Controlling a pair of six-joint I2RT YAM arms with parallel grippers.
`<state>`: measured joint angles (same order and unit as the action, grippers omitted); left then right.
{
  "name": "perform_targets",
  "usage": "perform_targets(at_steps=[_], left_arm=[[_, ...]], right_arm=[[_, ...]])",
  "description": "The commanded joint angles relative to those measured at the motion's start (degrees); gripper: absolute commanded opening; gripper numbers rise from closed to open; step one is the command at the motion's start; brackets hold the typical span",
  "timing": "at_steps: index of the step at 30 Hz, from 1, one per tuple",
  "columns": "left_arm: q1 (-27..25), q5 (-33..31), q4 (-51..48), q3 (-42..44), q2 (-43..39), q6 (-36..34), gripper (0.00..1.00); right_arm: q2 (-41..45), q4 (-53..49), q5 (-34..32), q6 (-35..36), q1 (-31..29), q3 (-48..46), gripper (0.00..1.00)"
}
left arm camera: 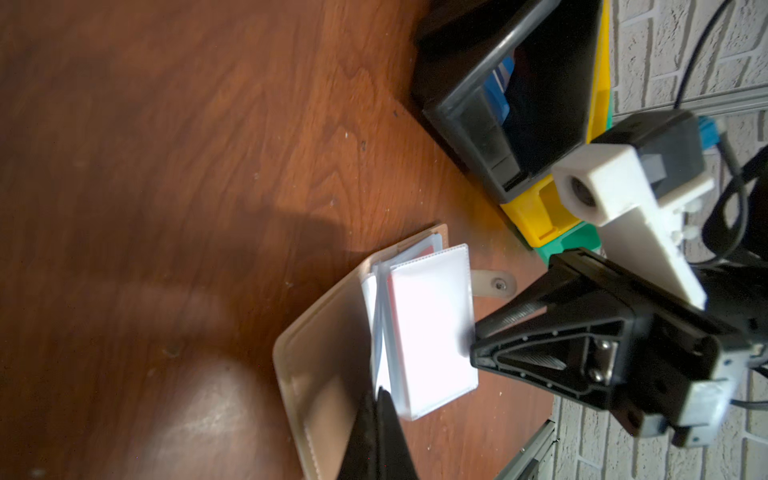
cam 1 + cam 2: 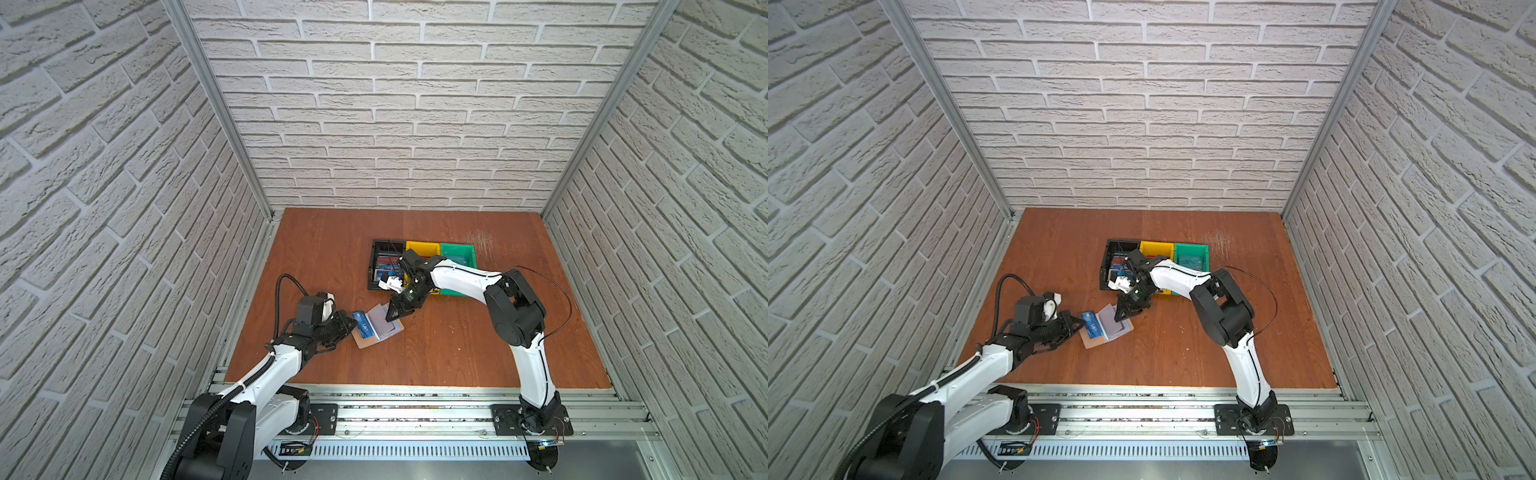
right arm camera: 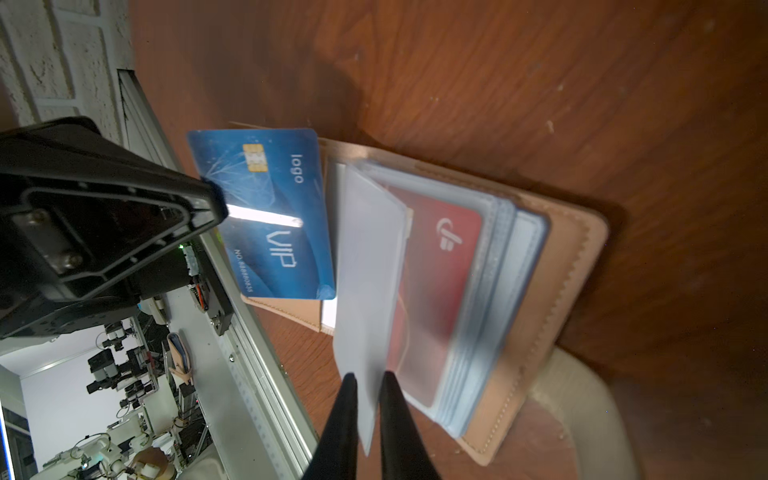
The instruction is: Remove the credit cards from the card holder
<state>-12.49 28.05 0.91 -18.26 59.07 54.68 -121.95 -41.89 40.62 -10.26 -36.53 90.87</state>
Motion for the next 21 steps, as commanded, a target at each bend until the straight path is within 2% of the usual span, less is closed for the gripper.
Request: perform_targets(at_steps=[1, 7, 13, 21], left_arm=[[0.27, 1.56, 2.69, -2.85, -0.39, -0.1, 0.0], [0.26, 1.14, -2.29, -5.8, -2.58, -1.3, 0.0], [0.21, -3.17, -12.93, -9.07, -6.09, -5.64, 0.0], [0.25, -0.53, -4.0, -7.58, -7.03, -2.44, 0.0]], right_arm=[[4.59, -1.12, 2.09, 0.82, -0.2, 1.59, 0.15], [6.5, -1.38, 2.59, 1.1, -0.25, 0.98, 0.16], [6.88, -1.51, 3.24, 1.2, -0.22, 1.06, 0.19], [7.54, -1.33, 6.44, 1.05, -0.12, 1.39, 0.29]])
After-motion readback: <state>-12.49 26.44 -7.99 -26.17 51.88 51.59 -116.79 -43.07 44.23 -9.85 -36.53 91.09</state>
